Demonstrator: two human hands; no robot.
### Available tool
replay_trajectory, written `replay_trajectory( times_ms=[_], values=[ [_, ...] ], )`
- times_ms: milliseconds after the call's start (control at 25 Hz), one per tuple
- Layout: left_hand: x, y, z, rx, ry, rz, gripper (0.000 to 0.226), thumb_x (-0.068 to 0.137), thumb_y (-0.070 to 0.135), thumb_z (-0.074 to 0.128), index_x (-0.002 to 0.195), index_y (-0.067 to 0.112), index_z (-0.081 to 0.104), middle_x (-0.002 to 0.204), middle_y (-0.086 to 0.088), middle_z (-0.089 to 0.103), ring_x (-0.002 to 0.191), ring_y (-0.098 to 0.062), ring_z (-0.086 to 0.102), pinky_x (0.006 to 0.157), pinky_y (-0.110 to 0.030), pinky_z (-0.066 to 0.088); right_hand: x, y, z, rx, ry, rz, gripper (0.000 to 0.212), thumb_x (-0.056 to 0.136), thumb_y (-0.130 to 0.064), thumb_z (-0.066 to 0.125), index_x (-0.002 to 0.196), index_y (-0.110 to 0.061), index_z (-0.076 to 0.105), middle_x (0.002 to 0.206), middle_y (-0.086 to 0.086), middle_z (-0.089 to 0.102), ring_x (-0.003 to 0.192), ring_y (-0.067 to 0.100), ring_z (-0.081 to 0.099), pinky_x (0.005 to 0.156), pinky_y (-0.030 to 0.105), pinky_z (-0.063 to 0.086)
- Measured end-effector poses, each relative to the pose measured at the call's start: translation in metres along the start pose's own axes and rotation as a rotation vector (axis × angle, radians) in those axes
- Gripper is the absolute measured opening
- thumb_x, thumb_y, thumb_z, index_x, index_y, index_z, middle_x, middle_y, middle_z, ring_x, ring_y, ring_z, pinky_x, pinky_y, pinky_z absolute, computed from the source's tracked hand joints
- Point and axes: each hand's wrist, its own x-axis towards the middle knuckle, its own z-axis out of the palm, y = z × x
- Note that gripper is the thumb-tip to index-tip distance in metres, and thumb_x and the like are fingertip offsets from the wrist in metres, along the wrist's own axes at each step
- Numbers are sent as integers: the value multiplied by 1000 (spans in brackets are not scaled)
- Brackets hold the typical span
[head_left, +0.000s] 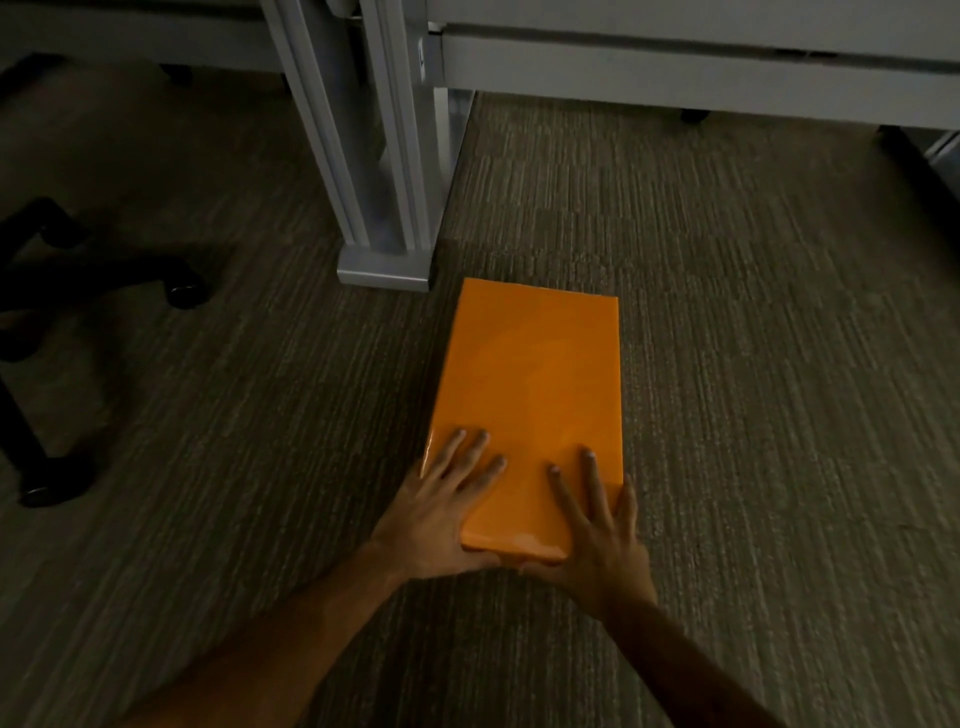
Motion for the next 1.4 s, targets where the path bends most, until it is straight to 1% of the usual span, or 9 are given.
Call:
replay_trajectory(
  times_ms=[200, 320, 640, 920, 1040, 1120, 1280, 1360, 1400],
  values=[
    [13, -8, 3, -17, 45, 8, 119, 67, 92, 44, 158, 38, -11, 166, 4, -24, 153, -27, -20, 115, -68, 20, 15, 2, -2, -22, 19, 26, 129, 48, -108, 33, 154, -51, -12, 164, -12, -32, 145, 53, -14, 80, 74, 52],
    [27, -14, 2, -13, 61, 7, 120, 66, 92, 44, 158, 38, -11, 167, 4, -23, 153, -27, -18, 112, -69, 24, 29, 2, -9, -37, 35, 27, 129, 47, -107, 34, 153, -52, -16, 162, -13, -35, 147, 57, -7, 80, 73, 53],
    [86, -45, -7, -50, 112, 24, 121, 64, 95, 45, 158, 40, -10, 166, 8, -24, 154, -24, -17, 111, -72, 24, 92, 10, -30, -34, 129, -1, 130, 48, -101, 48, 151, -56, -18, 164, -13, -31, 148, 56, -5, 86, 75, 49],
    [151, -77, -20, -45, 157, 25, 119, 63, 97, 42, 158, 41, -4, 167, 10, -19, 154, -21, -15, 110, -69, 28, 160, 18, -54, -44, 223, -18, 130, 41, -105, 38, 148, -59, -19, 166, -14, -24, 148, 53, -1, 90, 76, 44],
    [181, -94, -23, -66, 188, 40, 119, 62, 99, 37, 158, 41, -2, 168, 11, -16, 154, -21, -13, 109, -70, 31, 191, 22, -62, -36, 263, -10, 129, 43, -104, 44, 147, -61, -18, 167, -15, -20, 149, 50, 1, 95, 73, 42],
    [199, -104, -26, -90, 223, 41, 117, 62, 98, 42, 158, 40, 6, 168, 11, -8, 155, -21, -6, 109, -68, 33, 209, 22, -69, -48, 300, -7, 128, 44, -102, 46, 150, -59, -11, 167, -17, -13, 148, 46, 6, 95, 70, 45],
    [212, -111, -25, -134, 329, 9, 110, 61, 93, 55, 148, 32, 29, 159, 5, 18, 144, -24, 27, 98, -57, 48, 226, 23, -78, -30, 313, 0, 127, 42, -102, 47, 150, -52, 5, 165, -20, -5, 146, 42, 10, 93, 67, 48],
    [211, -110, -24, -74, 374, -1, 109, 59, 95, 52, 145, 30, 34, 154, 2, 26, 140, -25, 30, 94, -55, 50, 227, 26, -78, 4, 289, -9, 119, 48, -104, 39, 150, -53, 5, 165, -21, -7, 148, 43, 5, 97, 69, 43],
    [210, -110, -24, -60, 368, -23, 111, 58, 98, 48, 146, 31, 34, 155, 3, 27, 143, -27, 25, 98, -58, 48, 227, 27, -78, 33, 282, -12, 109, 56, -104, 30, 150, -55, 5, 166, -21, -8, 149, 43, 3, 101, 70, 39]
  ],
)
